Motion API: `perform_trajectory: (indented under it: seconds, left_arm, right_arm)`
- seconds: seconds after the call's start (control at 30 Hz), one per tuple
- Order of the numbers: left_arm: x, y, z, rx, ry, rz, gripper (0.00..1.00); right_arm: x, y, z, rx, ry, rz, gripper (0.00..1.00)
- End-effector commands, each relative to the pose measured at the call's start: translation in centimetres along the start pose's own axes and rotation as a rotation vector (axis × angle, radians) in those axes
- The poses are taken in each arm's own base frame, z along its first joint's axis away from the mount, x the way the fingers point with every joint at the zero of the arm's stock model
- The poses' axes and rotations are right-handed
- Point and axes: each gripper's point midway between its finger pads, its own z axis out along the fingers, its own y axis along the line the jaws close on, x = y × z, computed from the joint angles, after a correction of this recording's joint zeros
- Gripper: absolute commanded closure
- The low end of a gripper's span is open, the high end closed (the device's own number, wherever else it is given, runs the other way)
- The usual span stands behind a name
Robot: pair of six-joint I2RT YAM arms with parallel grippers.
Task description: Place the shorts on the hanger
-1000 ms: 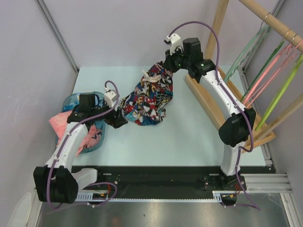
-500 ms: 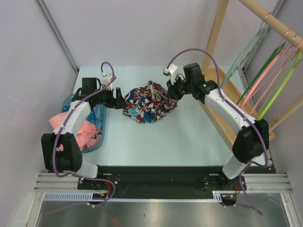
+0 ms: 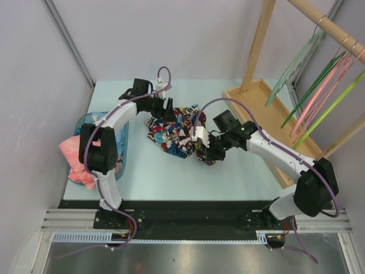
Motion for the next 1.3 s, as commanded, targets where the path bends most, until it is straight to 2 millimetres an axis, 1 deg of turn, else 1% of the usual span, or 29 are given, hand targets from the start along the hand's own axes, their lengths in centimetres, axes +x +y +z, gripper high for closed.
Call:
perform_trajectory:
  seconds: [0.0,0.03,0.07,0.13,0.17,0.2,0.23,0.27,0.33,0.37,0.43,0.47,0.6,0.63,0.7,0.73,0.77,0.87,0.93,0.97,1.0,1.03,1.07,1.1,1.13,1.17,1.2,1.23,1.27]
  left_arm:
    - [-1.6,-2.0,1.8,0.114,0.002,0.088,0.21]
    - [-2.5,-2.4,2.1,0.122,-0.003,0.107,0.21]
    - [-2.5,-2.3,2.8,0.127,0.002,0.096,0.22]
    - [-3.3,-2.6,3.5,0.136,-0.015,0.112,0.21]
    - [-4.3,-3.3,3.7,0.154,-0.030,0.132,0.20]
    - [-4.1,-3.3,4.5,0.170,-0.022,0.131,0.20]
    - [-5.0,-4.1,4.7,0.190,-0.031,0.153,0.19]
    - [-4.9,-4.7,5.2,0.226,-0.027,0.166,0.19]
    - [-4.3,-5.7,6.1,0.285,-0.005,0.181,0.14]
    - [-4.4,-6.9,6.4,0.333,-0.006,0.215,0.13]
    - [-3.7,-8.0,7.4,0.369,0.015,0.231,0.09]
    - [-3.8,-8.4,7.8,0.369,0.017,0.238,0.08]
    - [-4.1,-8.0,10.2,0.334,0.017,0.197,0.04]
    - [-4.2,-8.0,11.2,0.333,0.012,0.192,0.04]
    - [-4.2,-8.0,12.1,0.323,0.018,0.180,0.03]
    - [-4.1,-8.5,12.5,0.324,0.029,0.183,0.03]
    - [-3.3,-8.3,13.3,0.325,0.049,0.179,0.03]
    - [-1.3,-8.5,14.3,0.335,0.111,0.157,0.07]
    - [-0.5,-8.7,14.0,0.346,0.141,0.139,0.23]
    - [-0.3,-8.6,13.8,0.349,0.148,0.145,0.44]
    - [-1.0,-9.0,13.0,0.351,0.133,0.155,0.55]
    - [-1.1,-8.5,12.1,0.344,0.123,0.141,0.65]
    - [-1.9,-8.8,11.2,0.352,0.100,0.124,0.82]
    - [-4.6,-9.6,9.0,0.345,0.020,0.159,0.90]
    - [-5.4,-8.7,7.6,0.328,-0.011,0.137,0.95]
    - [-6.7,-8.8,6.1,0.319,-0.044,0.109,1.00]
    - [-9.0,-9.5,3.5,0.306,-0.107,0.139,1.00]
    - [-10.3,-8.8,1.6,0.278,-0.145,0.128,1.00]
    - [-11.4,-8.7,-0.1,0.244,-0.180,0.144,1.00]
  right_arm:
    - [1.2,1.6,-1.0,-0.024,0.022,-0.048,1.00]
    - [2.0,2.1,-0.8,-0.038,0.033,-0.038,1.00]
    - [2.0,2.4,-1.1,-0.036,0.025,-0.043,1.00]
    - [2.7,2.9,-0.9,-0.041,0.029,-0.041,1.00]
    - [2.6,3.0,-1.2,-0.033,0.020,-0.048,1.00]
    - [2.8,3.2,-1.1,-0.036,0.023,-0.047,1.00]
    - [3.2,3.2,-1.1,-0.035,0.027,-0.041,1.00]
    - [3.2,3.2,-1.2,-0.032,0.024,-0.039,1.00]
    - [3.3,3.4,-1.1,-0.035,0.024,-0.038,1.00]
    - [3.5,3.4,-1.1,-0.036,0.025,-0.034,1.00]
    - [3.6,3.5,-1.1,-0.040,0.025,-0.029,1.00]
    - [3.6,3.5,-1.1,-0.040,0.022,-0.031,1.00]
    - [3.8,3.8,-1.0,-0.051,0.021,-0.025,1.00]
    - [3.8,3.8,-1.1,-0.050,0.021,-0.027,1.00]
    - [4.0,3.9,-1.1,-0.052,0.024,-0.026,1.00]
    - [4.0,4.0,-1.2,-0.052,0.025,-0.026,1.00]
    - [4.0,4.1,-1.3,-0.053,0.024,-0.026,1.00]
    - [4.1,4.2,-1.5,-0.050,0.023,-0.024,1.00]
    - [4.1,4.0,-1.7,-0.037,0.023,-0.017,1.00]
    - [3.9,3.9,-2.0,-0.024,0.017,-0.008,1.00]
    - [3.7,3.6,-2.2,-0.008,0.006,-0.003,1.00]
    - [3.4,3.2,-2.4,0.019,-0.006,-0.005,1.00]
    - [2.7,2.9,-3.1,0.052,-0.032,-0.012,1.00]
    - [1.8,2.2,-3.4,0.091,-0.065,0.003,1.00]
    - [1.4,1.6,-3.8,0.135,-0.075,0.003,1.00]
    - [0.6,1.1,-4.4,0.172,-0.101,0.002,1.00]
    - [-0.8,0.1,-5.4,0.239,-0.145,0.003,1.00]
    - [-1.6,-0.5,-6.0,0.272,-0.170,0.009,1.00]
    - [-3.3,-1.3,-7.1,0.317,-0.210,0.004,1.00]
